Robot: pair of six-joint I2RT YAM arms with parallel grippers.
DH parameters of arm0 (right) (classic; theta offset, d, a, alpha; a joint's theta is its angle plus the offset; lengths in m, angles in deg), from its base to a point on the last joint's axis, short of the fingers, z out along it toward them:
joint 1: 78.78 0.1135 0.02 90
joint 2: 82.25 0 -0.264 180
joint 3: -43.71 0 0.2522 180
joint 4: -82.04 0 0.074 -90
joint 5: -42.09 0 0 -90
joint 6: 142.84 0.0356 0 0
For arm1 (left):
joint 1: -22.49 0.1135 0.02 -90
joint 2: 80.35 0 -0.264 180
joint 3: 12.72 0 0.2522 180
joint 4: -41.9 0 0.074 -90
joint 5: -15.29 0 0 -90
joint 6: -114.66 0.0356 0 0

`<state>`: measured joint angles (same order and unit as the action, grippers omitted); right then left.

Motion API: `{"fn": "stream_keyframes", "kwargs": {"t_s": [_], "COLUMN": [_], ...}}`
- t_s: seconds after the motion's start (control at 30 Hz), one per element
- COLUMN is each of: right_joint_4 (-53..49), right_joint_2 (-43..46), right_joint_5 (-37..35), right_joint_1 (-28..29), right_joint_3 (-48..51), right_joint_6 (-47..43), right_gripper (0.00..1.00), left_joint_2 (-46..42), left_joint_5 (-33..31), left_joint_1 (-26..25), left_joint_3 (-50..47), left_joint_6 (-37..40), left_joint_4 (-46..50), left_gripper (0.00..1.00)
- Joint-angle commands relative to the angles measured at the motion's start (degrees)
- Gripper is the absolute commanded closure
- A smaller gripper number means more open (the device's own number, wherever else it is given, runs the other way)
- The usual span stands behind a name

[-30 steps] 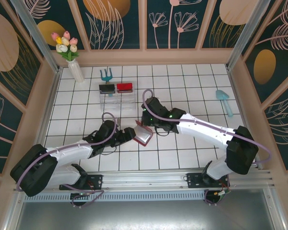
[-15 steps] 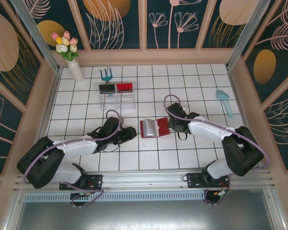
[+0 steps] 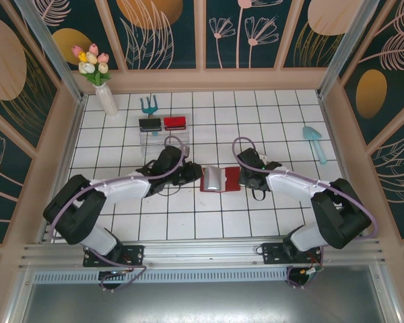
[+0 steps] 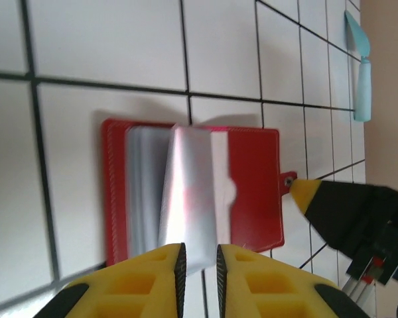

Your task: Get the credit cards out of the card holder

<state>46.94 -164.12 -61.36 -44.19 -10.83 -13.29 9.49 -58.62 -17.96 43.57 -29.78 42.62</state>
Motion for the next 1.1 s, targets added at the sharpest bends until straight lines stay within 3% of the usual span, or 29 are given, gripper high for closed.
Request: {"fn": "stream_keyframes", "kwargs": {"t_s": [0.0,0.4,0.93,1.07], "right_joint_4": [0.65,0.52,1.84,0.32], "right_joint_2": [2.29,4.74,4.38,7.53], "right_joint_5": [0.39,0.81,0.97,0.43], "right_joint_1": [-0.23,-0.22,-0.62,-1.42], "right_joint_3": [0.96,2.60,3.69,3.60], "right_joint_6": [0.32,1.27,1.50,1.16], "right_gripper": [1.00,1.00,1.00,0.88], "left_joint_2": [3.98,15.70,18.49,21.16], "left_joint_5": [0.51,1.63,14.26,15.67], "left_joint_1": [0.19,-0.41,-3.91,-5.00], "left_joint_3": [3.39,12.06,15.59,17.43], "left_joint_6": [3.12,5.57,0.77,0.41], "left_joint_4": [1.99,3.84,-7.04,-7.85], "left_gripper": [0.75,0.63,0.62,0.60]}}
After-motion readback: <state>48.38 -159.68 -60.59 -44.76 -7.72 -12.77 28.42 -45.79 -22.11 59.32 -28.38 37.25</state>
